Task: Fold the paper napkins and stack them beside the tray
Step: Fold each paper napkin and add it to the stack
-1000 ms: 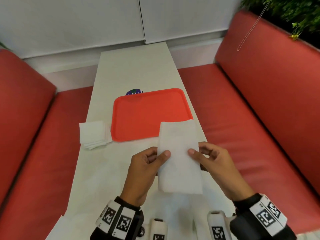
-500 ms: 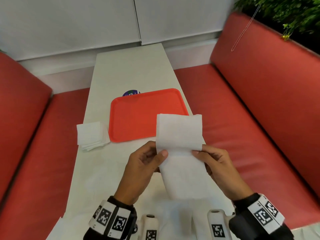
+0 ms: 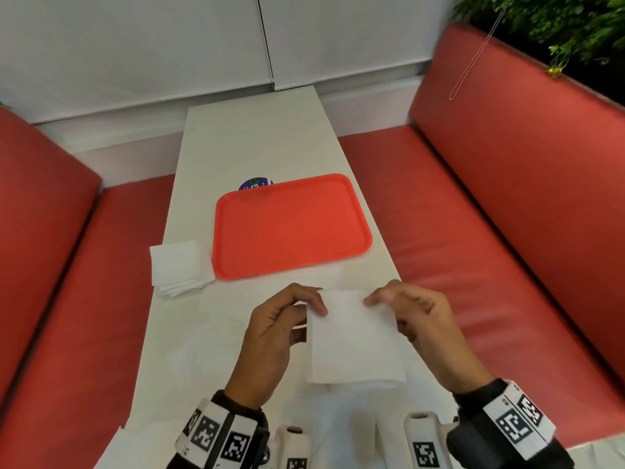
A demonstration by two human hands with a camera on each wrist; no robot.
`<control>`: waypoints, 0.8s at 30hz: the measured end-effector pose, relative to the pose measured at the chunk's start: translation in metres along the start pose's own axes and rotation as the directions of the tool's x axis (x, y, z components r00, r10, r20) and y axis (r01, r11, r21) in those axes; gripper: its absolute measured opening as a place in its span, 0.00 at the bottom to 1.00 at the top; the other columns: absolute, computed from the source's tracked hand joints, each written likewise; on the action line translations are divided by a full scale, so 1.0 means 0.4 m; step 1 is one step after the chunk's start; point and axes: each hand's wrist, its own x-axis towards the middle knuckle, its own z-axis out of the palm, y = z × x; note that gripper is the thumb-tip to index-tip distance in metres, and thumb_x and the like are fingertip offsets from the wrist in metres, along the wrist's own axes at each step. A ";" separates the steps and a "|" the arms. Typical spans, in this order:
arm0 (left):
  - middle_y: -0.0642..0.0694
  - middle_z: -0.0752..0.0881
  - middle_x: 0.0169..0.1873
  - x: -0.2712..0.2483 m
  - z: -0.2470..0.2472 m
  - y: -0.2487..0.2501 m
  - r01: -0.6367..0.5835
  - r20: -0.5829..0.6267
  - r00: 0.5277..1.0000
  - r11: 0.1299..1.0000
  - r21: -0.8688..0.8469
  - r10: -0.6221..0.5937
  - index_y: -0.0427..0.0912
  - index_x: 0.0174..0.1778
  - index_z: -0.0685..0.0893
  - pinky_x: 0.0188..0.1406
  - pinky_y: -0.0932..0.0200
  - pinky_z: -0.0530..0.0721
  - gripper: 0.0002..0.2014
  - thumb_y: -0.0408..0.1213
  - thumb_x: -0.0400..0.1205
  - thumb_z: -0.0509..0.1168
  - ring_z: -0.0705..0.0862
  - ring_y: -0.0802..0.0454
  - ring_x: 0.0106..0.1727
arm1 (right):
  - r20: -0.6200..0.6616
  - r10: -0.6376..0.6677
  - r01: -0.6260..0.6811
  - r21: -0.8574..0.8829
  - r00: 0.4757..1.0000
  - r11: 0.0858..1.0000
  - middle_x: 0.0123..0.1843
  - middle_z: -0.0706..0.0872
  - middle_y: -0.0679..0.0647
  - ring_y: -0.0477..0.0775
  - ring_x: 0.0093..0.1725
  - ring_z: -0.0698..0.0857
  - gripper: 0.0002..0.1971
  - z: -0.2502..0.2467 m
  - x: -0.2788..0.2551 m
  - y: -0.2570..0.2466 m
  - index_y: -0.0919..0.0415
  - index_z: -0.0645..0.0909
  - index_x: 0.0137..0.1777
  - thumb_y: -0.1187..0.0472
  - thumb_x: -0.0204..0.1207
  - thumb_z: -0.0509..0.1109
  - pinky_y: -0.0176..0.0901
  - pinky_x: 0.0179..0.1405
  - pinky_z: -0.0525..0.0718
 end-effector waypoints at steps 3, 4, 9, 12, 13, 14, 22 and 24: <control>0.48 0.89 0.44 -0.004 0.007 0.011 0.024 -0.023 0.999 0.997 -0.078 -0.026 0.47 0.53 0.82 0.28 0.69 0.78 0.12 0.30 0.79 0.57 0.82 0.56 0.34 | 0.014 -0.048 0.049 -0.037 0.999 0.998 0.45 0.89 0.48 0.48 0.29 0.83 0.05 0.012 -0.001 0.001 0.68 0.87 0.49 0.73 0.74 0.75 0.31 0.31 0.79; 0.47 0.90 0.44 -0.005 0.008 0.013 0.035 -0.029 0.999 0.995 -0.094 -0.038 0.47 0.59 0.80 0.27 0.69 0.78 0.13 0.29 0.81 0.59 0.83 0.56 0.34 | 0.025 -0.033 0.033 0.001 0.999 0.999 0.49 0.89 0.51 0.50 0.31 0.87 0.09 0.014 -0.003 0.001 0.68 0.85 0.52 0.74 0.73 0.75 0.34 0.33 0.84; 0.42 0.90 0.44 -0.002 -0.006 0.010 0.147 -0.104 0.980 0.974 -0.172 -0.167 0.46 0.62 0.81 0.32 0.56 0.83 0.11 0.36 0.87 0.57 0.86 0.47 0.40 | 0.038 -0.013 0.012 0.027 0.999 1.000 0.64 0.84 0.68 0.68 0.44 0.92 0.20 0.019 0.001 -0.004 0.59 0.84 0.63 0.72 0.72 0.76 0.54 0.45 0.92; 0.41 0.90 0.49 -0.002 -0.009 0.002 0.213 -0.087 0.970 0.967 -0.140 -0.226 0.44 0.58 0.86 0.40 0.50 0.87 0.24 0.58 0.76 0.66 0.89 0.42 0.46 | 0.044 0.006 -0.008 0.039 0.999 0.999 0.63 0.83 0.70 0.67 0.45 0.93 0.22 0.024 0.001 -0.006 0.59 0.83 0.65 0.73 0.72 0.76 0.51 0.43 0.92; 0.42 0.91 0.51 -0.003 -0.006 0.000 0.220 -0.078 0.970 0.970 -0.107 -0.229 0.43 0.56 0.88 0.45 0.46 0.88 0.26 0.61 0.74 0.69 0.90 0.41 0.50 | 0.047 0.007 -0.009 0.042 0.999 0.999 0.62 0.84 0.70 0.67 0.45 0.93 0.22 0.029 0.000 -0.007 0.59 0.83 0.65 0.74 0.71 0.76 0.51 0.43 0.92; 0.42 0.92 0.53 -0.005 -0.002 0.002 0.221 -0.071 0.971 0.972 -0.084 -0.227 0.42 0.55 0.89 0.53 0.41 0.89 0.26 0.60 0.74 0.71 0.91 0.40 0.55 | 0.049 0.008 -0.010 0.039 0.999 0.999 0.61 0.84 0.69 0.68 0.45 0.93 0.23 0.034 -0.001 -0.009 0.59 0.82 0.65 0.74 0.71 0.76 0.51 0.43 0.92; 0.41 0.94 0.48 -0.008 -0.004 0.004 0.136 -0.121 0.983 0.991 -0.001 -0.135 0.41 0.50 0.93 0.59 0.37 0.89 0.08 0.39 0.80 0.74 0.92 0.40 0.52 | 0.041 0.044 -0.042 -0.030 0.998 0.999 0.57 0.87 0.64 0.65 0.48 0.93 0.22 0.053 -0.004 -0.002 0.54 0.85 0.64 0.68 0.69 0.79 0.47 0.45 0.91; 0.44 0.94 0.45 -0.016 -0.009 0.004 0.080 -0.109 0.991 0.995 0.064 -0.073 0.42 0.48 0.94 0.53 0.43 0.90 0.06 0.39 0.80 0.74 0.92 0.43 0.48 | 0.006 0.052 -0.050 -0.133 0.999 0.990 0.53 0.90 0.56 0.56 0.47 0.91 0.18 0.063 -0.001 -0.004 0.49 0.88 0.59 0.59 0.68 0.81 0.39 0.43 0.87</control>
